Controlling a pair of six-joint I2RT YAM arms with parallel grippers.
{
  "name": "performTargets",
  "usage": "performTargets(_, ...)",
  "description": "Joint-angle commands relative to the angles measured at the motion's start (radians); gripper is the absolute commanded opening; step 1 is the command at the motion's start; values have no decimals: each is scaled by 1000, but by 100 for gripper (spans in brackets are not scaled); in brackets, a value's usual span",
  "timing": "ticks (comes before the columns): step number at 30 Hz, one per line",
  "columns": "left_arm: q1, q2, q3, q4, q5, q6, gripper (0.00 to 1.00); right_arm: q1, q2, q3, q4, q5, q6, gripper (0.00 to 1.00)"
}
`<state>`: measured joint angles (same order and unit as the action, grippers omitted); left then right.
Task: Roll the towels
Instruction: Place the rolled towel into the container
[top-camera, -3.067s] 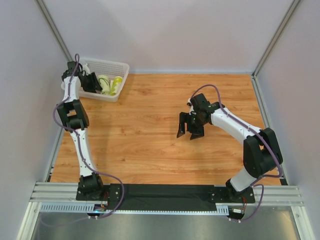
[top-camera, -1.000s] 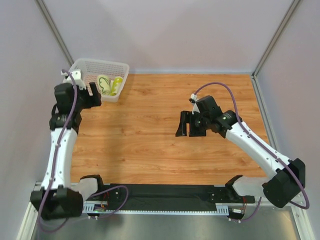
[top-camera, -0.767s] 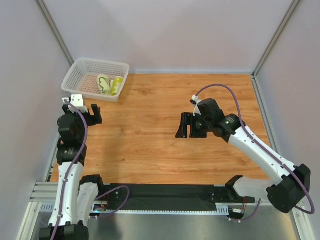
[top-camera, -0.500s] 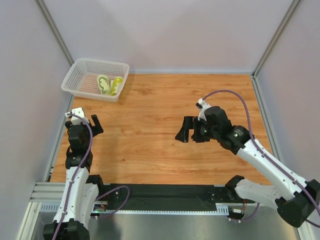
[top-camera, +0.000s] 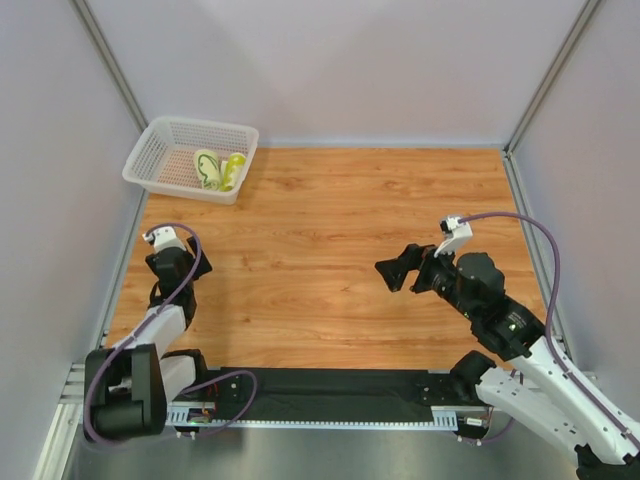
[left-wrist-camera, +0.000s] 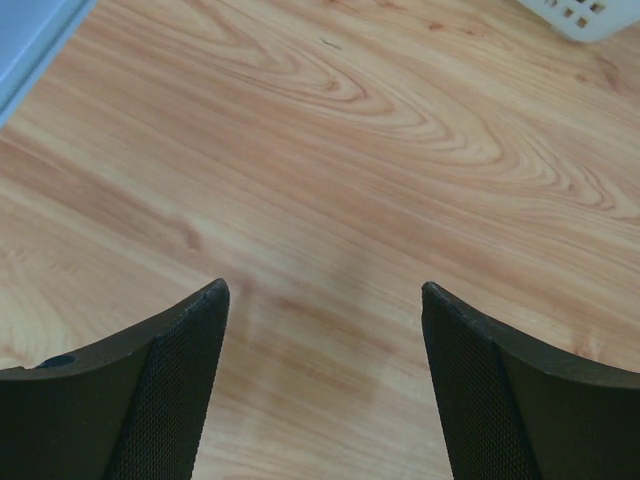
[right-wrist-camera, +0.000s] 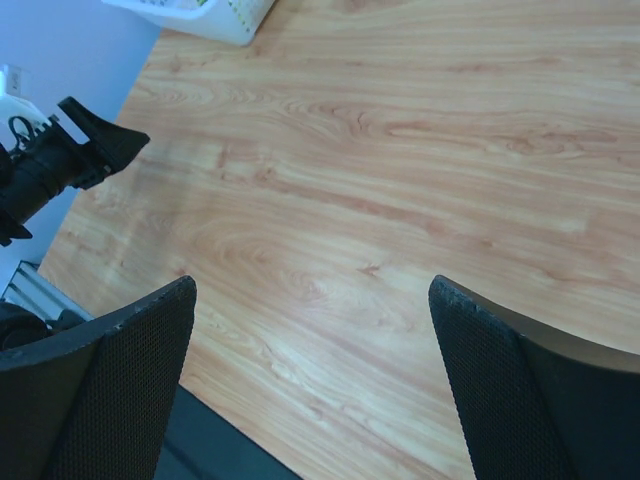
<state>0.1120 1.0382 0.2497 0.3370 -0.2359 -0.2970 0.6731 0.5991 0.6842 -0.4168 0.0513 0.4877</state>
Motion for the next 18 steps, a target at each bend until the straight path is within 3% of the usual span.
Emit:
performTargets(1,-14,72,41,194,95,51,83,5,-4,1,82,72,-37,100)
performTargets(7,-35,157,44,342,279,226,73,5,39,-12,147,-79,-19,100)
performTargets(9,-44,207,7,491,346,277,73,3,56,-6,145,-94,-20,100)
performTargets(12,-92,262,-52,671,263,286,75,5,67,12,135,-122,-38,100)
performTargets(18,-97,241,-41,608,260,288,79,5,8,-15,168,-103,-35,100)
